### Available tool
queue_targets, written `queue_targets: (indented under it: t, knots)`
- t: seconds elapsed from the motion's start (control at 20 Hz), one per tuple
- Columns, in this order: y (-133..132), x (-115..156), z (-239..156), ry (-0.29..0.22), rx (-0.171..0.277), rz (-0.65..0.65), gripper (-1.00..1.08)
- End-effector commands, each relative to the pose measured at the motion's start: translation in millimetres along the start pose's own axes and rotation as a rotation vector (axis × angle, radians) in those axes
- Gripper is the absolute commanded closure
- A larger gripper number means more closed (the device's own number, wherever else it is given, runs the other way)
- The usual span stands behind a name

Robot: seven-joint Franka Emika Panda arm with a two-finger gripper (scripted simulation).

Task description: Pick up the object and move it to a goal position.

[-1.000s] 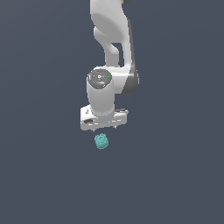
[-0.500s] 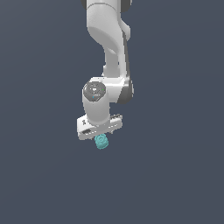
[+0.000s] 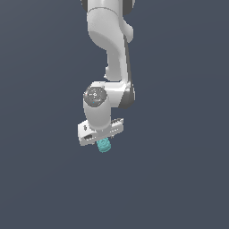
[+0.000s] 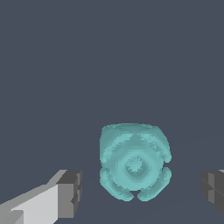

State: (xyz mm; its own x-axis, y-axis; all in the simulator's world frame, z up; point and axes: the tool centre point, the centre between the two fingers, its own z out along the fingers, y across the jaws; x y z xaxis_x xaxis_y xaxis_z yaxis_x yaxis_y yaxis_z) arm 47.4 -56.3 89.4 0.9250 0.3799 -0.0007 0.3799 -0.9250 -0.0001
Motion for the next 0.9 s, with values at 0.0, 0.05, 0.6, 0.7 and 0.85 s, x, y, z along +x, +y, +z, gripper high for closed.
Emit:
queue_targets:
  t: [0.0,0.05,0.6,0.7,0.85]
  knots:
    - [0.0,-0.1,2.9,0.000,0.000,0.000,-0.92]
    - [-0.3,0.0,5.4,0.000,0.000,-0.001,-0.92]
    - [-0.1,-0.5,49.6,0.001,0.000,-0.004,-0.92]
    - [0.3,0.2,50.2,0.001,0.000,-0.004,-0.92]
    - [0.3,0.3,50.0,0.001,0.000,-0.004,1.08]
